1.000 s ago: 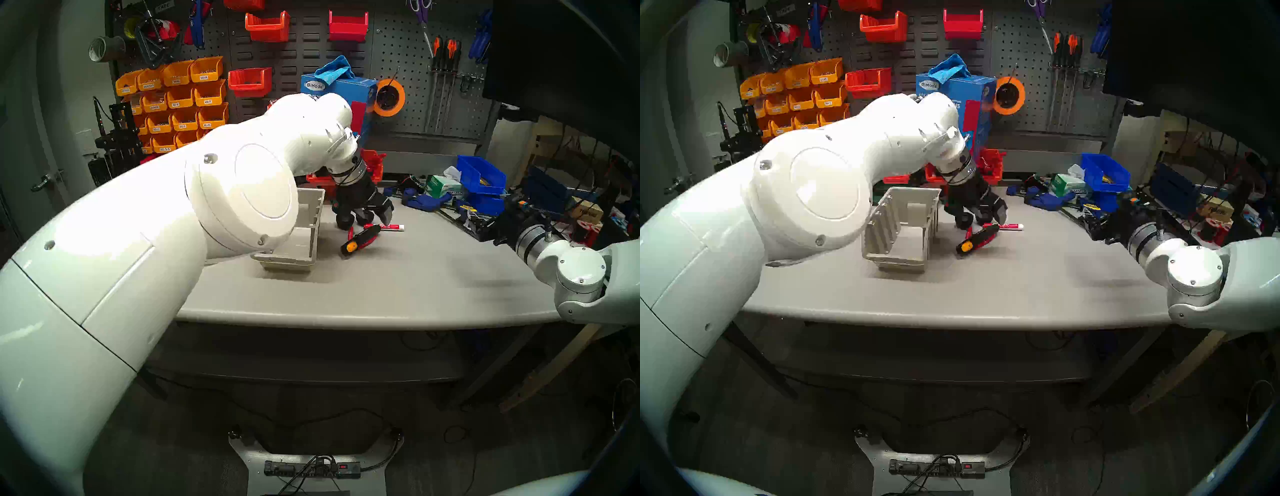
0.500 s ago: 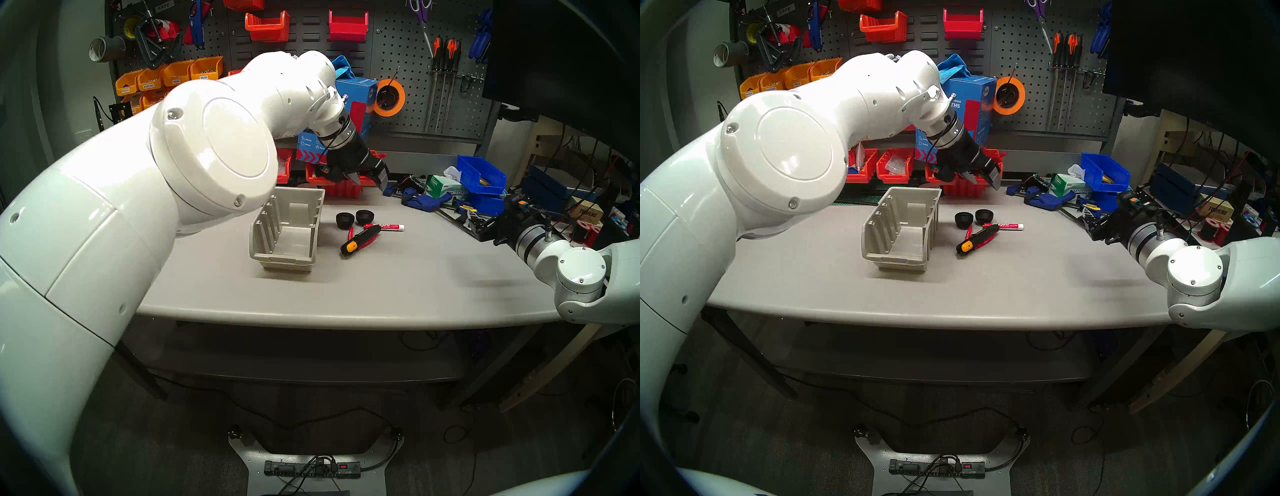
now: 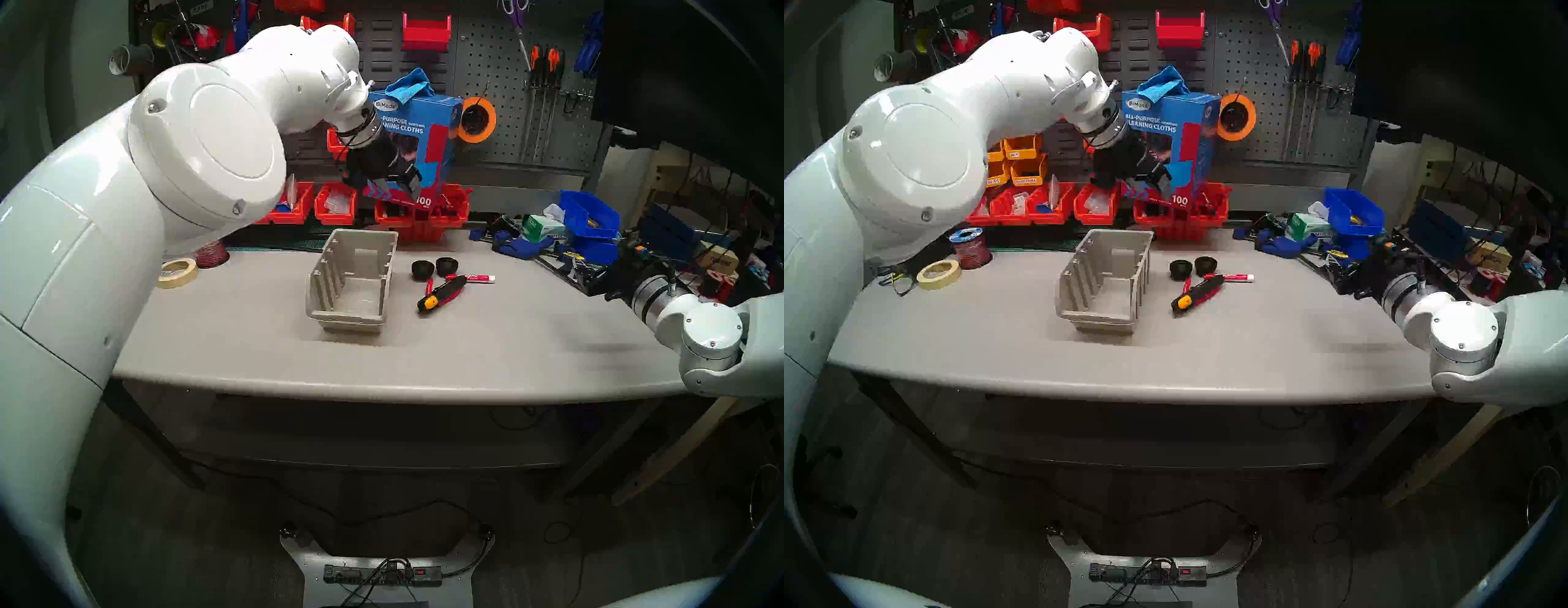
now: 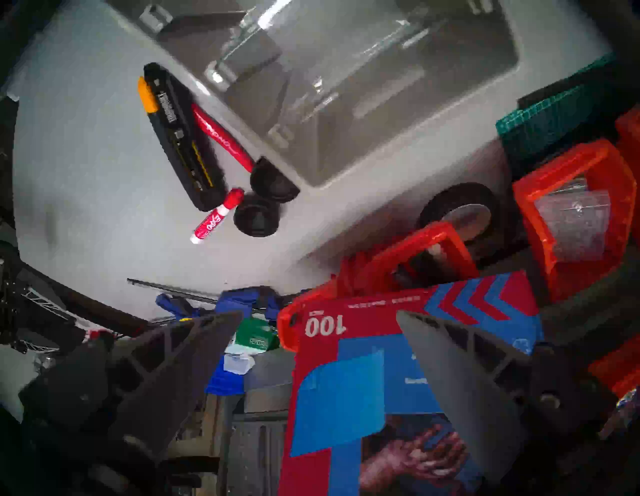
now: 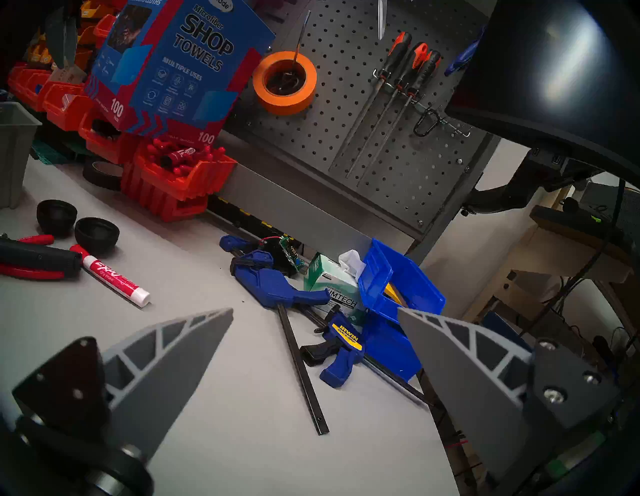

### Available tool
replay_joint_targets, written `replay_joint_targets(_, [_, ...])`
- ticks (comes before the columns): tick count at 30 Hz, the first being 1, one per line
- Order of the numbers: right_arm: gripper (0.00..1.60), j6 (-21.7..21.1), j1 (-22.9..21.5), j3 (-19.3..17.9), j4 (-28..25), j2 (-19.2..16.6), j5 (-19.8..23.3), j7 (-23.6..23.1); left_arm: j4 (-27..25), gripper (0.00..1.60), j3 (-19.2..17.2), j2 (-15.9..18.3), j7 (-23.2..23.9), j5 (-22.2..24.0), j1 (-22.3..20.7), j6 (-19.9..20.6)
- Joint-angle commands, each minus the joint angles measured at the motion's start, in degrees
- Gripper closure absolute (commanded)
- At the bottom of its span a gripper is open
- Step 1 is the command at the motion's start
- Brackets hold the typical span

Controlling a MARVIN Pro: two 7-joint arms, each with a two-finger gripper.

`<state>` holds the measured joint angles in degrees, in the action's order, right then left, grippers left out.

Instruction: Take out tools from the storage box

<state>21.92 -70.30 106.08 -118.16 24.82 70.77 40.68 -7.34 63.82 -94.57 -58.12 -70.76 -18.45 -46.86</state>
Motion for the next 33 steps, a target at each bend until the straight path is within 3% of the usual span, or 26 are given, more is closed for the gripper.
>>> replay_joint_targets(1, [0.00,0.1,-0.4,-0.4,0.1,0.0,0.1,0.2,-1.7,0.00,3.3,3.0,-3.1,-3.3,-3.5,-1.6])
replay_joint_targets(8, [0.00,0.2,-0.4,-0.4,0.1,0.0,0.1,0.3,-6.2,0.00,6.7,4.2,-3.3,-6.8,-4.5,-4.1])
replay_joint_targets(15, [0.00,0.2,-0.4,-0.4,0.1,0.1,0.2,0.3,-11.9,0.00,7.8,4.5,-1.6,-8.2,-5.4,-6.7])
replay_joint_targets(24, [0.00,0.3,-0.4,-0.4,0.1,0.2,0.2,0.3,-18.5,0.00,5.1,5.7,2.2,-5.7,-6.4,-8.1])
replay_joint_targets(33, [0.00,0.3,-0.3,-0.4,0.1,0.2,0.3,0.3,-22.3,0.00,2.3,7.8,2.2,-2.6,-7.5,-8.1])
